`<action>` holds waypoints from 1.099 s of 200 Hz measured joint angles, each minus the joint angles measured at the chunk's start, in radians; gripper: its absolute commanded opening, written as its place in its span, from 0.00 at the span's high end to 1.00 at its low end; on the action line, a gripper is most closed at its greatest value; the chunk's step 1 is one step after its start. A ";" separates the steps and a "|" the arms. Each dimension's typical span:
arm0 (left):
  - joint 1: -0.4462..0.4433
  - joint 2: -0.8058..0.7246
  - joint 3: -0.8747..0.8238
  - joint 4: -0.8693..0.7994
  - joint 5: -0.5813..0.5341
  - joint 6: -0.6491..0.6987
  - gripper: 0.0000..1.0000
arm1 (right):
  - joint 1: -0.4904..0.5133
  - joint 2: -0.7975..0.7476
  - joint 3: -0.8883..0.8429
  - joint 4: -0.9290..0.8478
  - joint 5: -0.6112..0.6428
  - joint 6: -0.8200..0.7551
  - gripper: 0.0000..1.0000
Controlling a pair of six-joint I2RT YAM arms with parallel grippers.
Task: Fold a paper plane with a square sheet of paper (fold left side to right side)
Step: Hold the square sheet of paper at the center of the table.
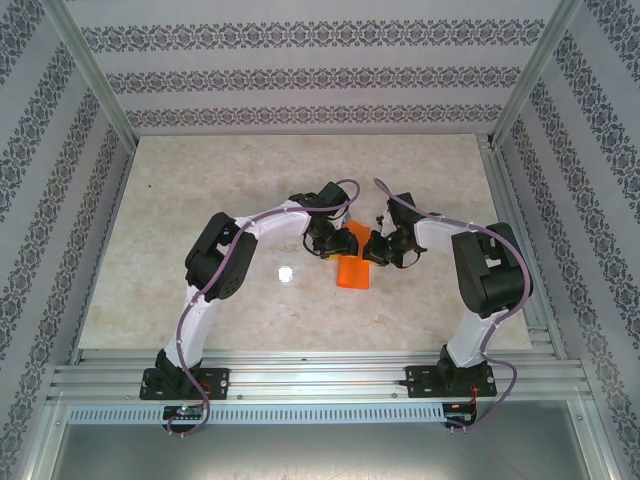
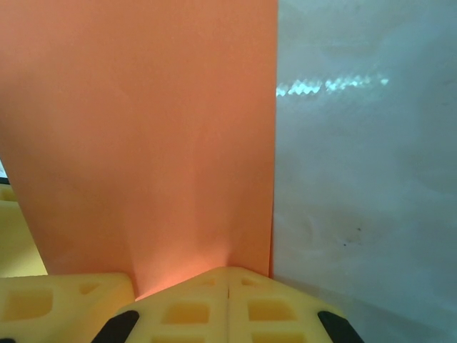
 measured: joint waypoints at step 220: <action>0.032 -0.088 -0.029 0.119 0.130 -0.010 0.72 | 0.001 0.013 0.020 -0.028 0.001 -0.012 0.94</action>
